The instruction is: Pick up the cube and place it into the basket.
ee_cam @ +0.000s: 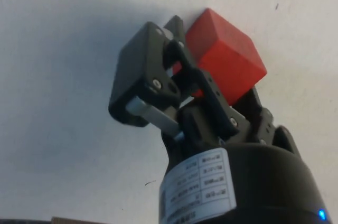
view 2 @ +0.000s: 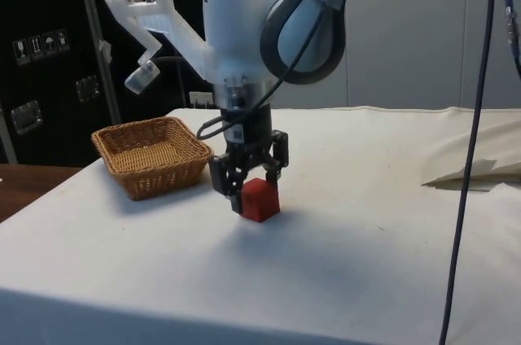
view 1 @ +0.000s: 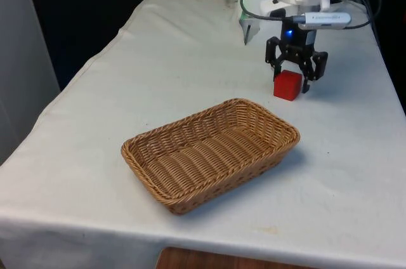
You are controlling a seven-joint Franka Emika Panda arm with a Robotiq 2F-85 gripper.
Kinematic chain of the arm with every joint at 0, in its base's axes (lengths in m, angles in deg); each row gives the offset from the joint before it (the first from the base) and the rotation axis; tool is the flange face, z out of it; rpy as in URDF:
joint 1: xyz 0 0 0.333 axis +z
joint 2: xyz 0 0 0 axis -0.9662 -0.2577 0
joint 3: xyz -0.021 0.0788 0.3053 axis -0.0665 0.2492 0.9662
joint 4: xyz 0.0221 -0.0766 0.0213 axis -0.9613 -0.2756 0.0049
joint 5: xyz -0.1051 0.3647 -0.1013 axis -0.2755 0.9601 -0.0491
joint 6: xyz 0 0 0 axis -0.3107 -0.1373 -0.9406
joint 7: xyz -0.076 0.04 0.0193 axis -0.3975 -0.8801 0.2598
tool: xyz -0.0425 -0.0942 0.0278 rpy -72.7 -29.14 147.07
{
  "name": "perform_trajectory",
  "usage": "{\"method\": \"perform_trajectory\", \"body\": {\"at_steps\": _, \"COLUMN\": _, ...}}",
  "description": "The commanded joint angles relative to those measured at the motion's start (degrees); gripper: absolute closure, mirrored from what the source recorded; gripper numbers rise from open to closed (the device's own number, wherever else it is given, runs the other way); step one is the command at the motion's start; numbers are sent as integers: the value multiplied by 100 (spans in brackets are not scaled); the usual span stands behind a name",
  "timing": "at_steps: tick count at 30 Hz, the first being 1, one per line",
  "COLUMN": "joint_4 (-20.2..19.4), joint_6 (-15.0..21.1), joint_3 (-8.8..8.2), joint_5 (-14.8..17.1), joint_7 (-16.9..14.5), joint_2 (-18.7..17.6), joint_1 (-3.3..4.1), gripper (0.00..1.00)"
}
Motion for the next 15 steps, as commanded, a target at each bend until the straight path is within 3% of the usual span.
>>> {"method": "perform_trajectory", "body": {"at_steps": 1, "joint_4": 23, "joint_6": 34, "joint_3": -46, "joint_5": -52, "joint_7": 69, "joint_2": -34, "joint_1": 34, "gripper": 42}}
{"method": "perform_trajectory", "body": {"at_steps": 5, "joint_4": 34, "joint_6": 29, "joint_3": -46, "joint_5": -46, "joint_7": 69, "joint_2": -52, "joint_1": 34, "gripper": 87}}
{"method": "perform_trajectory", "body": {"at_steps": 6, "joint_4": 17, "joint_6": 0, "joint_3": -6, "joint_5": 0, "joint_7": 6, "joint_2": -34, "joint_1": 0, "gripper": 98}}
{"method": "perform_trajectory", "body": {"at_steps": 7, "joint_4": 34, "joint_6": 29, "joint_3": -46, "joint_5": -46, "joint_7": 69, "joint_2": -57, "joint_1": 34, "gripper": 98}}
{"method": "perform_trajectory", "body": {"at_steps": 14, "joint_4": 40, "joint_6": 29, "joint_3": -40, "joint_5": -40, "joint_7": 63, "joint_2": -57, "joint_1": 29, "gripper": 100}}
{"method": "perform_trajectory", "body": {"at_steps": 15, "joint_4": 23, "joint_6": 0, "joint_3": -6, "joint_5": 0, "joint_7": 6, "joint_2": -34, "joint_1": 0, "gripper": 100}}
